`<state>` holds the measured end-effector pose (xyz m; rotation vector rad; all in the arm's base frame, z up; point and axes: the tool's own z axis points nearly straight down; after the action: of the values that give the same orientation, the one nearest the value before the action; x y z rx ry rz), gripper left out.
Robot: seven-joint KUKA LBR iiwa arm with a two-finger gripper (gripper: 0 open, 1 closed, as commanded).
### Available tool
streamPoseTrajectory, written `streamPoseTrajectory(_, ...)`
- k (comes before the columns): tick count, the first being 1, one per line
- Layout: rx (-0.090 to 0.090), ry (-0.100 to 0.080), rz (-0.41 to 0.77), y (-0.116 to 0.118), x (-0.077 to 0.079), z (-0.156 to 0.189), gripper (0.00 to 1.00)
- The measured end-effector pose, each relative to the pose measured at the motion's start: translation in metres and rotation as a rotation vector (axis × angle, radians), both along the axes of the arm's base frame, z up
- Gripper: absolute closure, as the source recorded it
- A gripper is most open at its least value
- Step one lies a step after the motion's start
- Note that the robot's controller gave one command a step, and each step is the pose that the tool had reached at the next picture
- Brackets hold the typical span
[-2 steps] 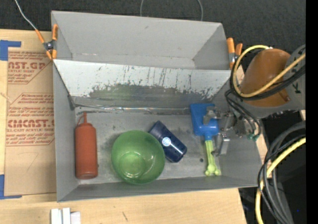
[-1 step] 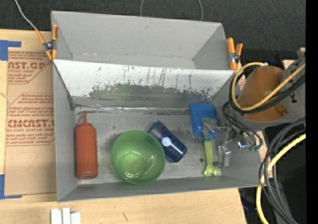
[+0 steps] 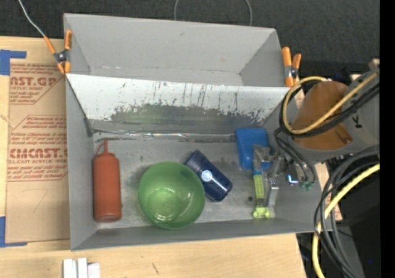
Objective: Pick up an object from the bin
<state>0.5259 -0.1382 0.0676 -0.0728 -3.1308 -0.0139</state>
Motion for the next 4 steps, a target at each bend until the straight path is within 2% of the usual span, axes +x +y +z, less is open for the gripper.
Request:
streamPoseTrajectory(1,-0.005,-0.006,0.173,0.006,0.001,0.002,0.00)
streamPoseTrajectory(2,0.003,0.012,-0.194,0.020,0.003,0.002,0.00)
streamPoseTrajectory(3,-0.005,-0.004,0.072,0.074,-0.012,0.002,0.00)
streamPoseTrajectory(4,-0.001,0.009,-0.270,0.086,0.001,0.002,0.00)
